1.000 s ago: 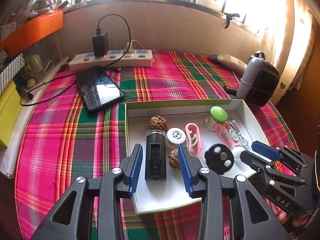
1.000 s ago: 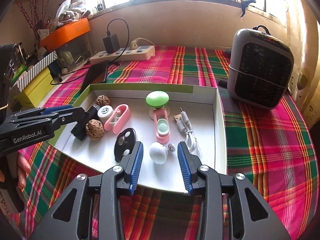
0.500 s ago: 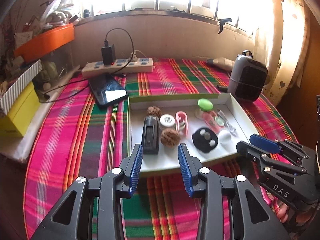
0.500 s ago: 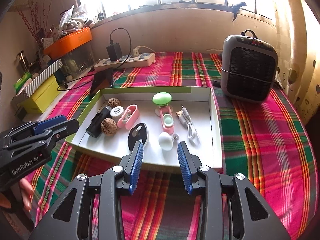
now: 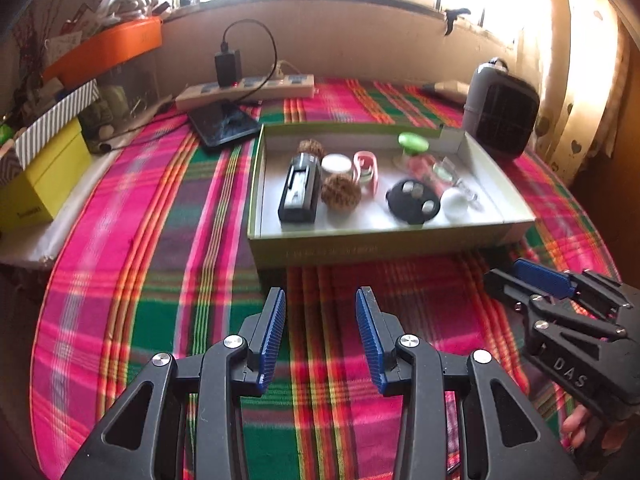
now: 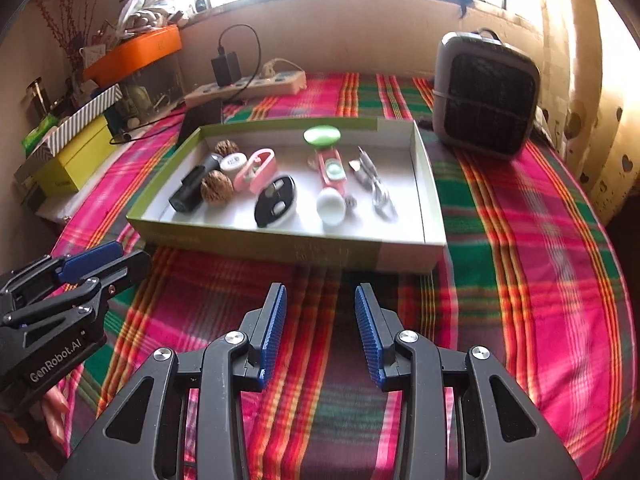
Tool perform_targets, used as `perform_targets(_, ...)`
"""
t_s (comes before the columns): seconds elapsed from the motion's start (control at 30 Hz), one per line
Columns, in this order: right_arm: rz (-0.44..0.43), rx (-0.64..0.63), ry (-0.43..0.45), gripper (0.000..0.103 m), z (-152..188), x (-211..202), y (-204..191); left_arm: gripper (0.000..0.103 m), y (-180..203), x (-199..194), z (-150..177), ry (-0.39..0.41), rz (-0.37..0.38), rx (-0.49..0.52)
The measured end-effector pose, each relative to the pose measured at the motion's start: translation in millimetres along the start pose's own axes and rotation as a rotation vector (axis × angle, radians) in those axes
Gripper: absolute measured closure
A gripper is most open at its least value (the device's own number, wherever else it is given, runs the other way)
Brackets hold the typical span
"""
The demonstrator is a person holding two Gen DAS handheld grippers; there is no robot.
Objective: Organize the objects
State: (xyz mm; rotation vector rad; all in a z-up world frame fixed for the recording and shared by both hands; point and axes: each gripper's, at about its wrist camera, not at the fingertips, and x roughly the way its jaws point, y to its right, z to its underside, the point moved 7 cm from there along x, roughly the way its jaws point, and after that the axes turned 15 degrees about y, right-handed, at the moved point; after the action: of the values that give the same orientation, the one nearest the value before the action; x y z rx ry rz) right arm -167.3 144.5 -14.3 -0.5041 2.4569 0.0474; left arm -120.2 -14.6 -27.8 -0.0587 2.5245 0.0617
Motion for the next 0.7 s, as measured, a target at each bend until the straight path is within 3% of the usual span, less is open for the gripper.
perform_targets(0.27,0.053,-0.043,-0.023,0.066,14.0,-1.3,5.9,0.068,8.7,5.8,19.6,-0.046,-0.01,0.018)
perform_targets(0.5,0.083,-0.051,-0.016,0.065,19.6,-5.4,10.3,0.068,10.5,4.7,21.2,-0.008,-0.022,0.016)
perform_targets(0.53,0.09,-0.047,-0.015,0.061,20.3,-5.9,12.1,0.068,10.2,4.8,21.0,-0.008,-0.023,0.011)
perform_targets(0.6,0.116,-0.046,-0.015,0.041,21.5,-5.3,15.8,0.067,9.7,5.2,20.5,-0.008,-0.027,0.001)
perform_targets(0.7,0.11,-0.024,-0.015,0.039,21.6,-6.3,19.3,0.066,10.6,5.7,20.4,-0.009,-0.037,0.004)
